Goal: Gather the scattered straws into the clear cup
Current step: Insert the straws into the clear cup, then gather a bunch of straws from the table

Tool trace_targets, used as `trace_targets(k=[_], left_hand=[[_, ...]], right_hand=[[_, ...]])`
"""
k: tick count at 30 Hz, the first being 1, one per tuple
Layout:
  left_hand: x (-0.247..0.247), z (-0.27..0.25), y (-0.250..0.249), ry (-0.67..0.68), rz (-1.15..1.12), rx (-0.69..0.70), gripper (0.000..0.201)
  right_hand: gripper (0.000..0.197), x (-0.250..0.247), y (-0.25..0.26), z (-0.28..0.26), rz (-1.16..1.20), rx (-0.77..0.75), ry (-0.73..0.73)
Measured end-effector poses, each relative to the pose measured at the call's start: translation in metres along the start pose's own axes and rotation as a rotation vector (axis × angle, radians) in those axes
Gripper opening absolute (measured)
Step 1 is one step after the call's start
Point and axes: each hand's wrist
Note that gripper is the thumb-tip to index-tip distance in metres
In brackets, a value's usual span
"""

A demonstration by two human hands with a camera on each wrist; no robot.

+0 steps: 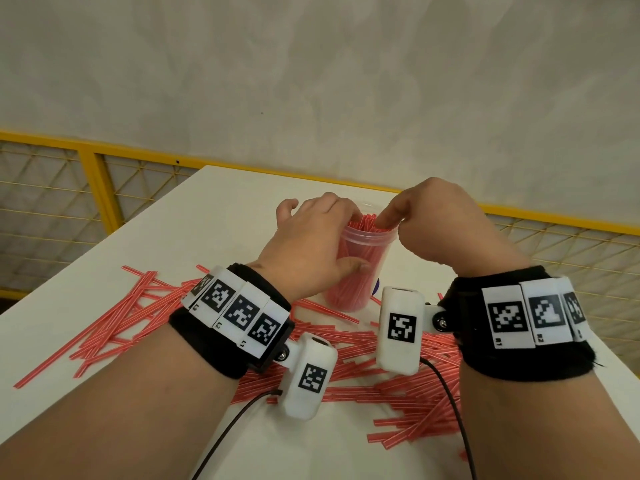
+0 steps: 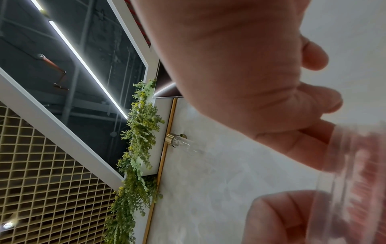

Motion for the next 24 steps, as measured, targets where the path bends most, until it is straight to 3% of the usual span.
trace_targets(k=[7, 12, 16, 21, 24], left_hand=[[-0.004, 0.000, -0.001, -0.019, -0.008, -0.019, 0.059], [-0.005, 0.000, -0.001, 0.045, 0.065, -0.007, 0.053], [-0.006, -0.001, -0.002, 0.003, 0.012, -0.001, 0.048], [-0.008, -0.001, -0.004, 0.071, 0.040, 0.002, 0.049], [-0.021, 0.000, -0.008, 0.041, -0.003, 0.004, 0.050]], right_hand=[[0.050, -0.003, -0.003, 0.000, 0.028, -0.033, -0.023], [0.052, 0.001, -0.001, -0.002, -0.052, -0.059, 0.062], [0.057, 0.001, -0.003, -0.001, 0.041, -0.051, 0.045], [0.057, 0.003, -0.004, -0.001, 0.056, -0.065, 0.091], [0.052, -0.006, -0.011, 0.001, 0.049, -0.081, 0.000]])
Point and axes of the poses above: each hand's wrist, its own z-axis towards the middle knuckle, its own x-axis out of the palm, y = z × x, and after that the axes turned 7 degrees about x, right-handed
